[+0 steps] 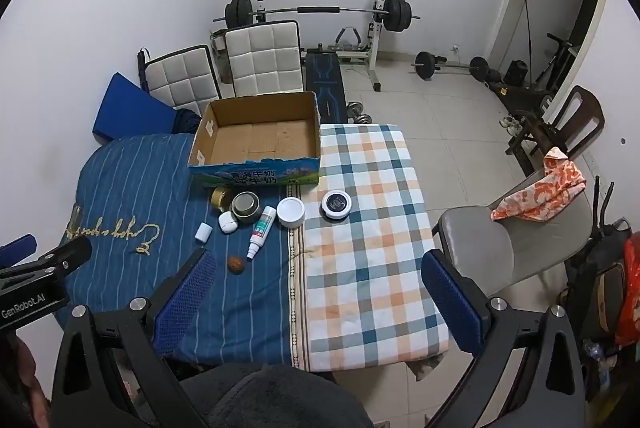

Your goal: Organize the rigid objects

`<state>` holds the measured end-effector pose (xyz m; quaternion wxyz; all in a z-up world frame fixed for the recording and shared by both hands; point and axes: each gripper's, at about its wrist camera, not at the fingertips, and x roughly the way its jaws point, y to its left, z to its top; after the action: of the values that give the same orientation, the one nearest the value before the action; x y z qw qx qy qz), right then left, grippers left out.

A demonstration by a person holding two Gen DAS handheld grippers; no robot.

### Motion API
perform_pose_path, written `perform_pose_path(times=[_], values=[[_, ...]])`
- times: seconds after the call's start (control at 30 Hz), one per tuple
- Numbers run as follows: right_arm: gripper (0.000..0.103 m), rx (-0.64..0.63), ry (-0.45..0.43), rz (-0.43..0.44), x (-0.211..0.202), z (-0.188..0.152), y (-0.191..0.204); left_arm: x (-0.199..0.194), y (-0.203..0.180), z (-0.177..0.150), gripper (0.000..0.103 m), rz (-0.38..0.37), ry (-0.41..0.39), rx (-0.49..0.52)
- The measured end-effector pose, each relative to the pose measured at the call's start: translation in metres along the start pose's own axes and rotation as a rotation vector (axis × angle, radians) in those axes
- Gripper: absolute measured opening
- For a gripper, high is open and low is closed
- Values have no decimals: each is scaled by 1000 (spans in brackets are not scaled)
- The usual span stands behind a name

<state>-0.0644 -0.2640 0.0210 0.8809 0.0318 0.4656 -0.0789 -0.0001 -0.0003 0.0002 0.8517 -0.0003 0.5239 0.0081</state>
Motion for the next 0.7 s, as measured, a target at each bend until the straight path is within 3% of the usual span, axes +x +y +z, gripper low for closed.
perform_pose_path(times=[0.7], values=[[103,16,-21,-15,-6,0,-4,-4,-6,0,103,-11,-5,3]])
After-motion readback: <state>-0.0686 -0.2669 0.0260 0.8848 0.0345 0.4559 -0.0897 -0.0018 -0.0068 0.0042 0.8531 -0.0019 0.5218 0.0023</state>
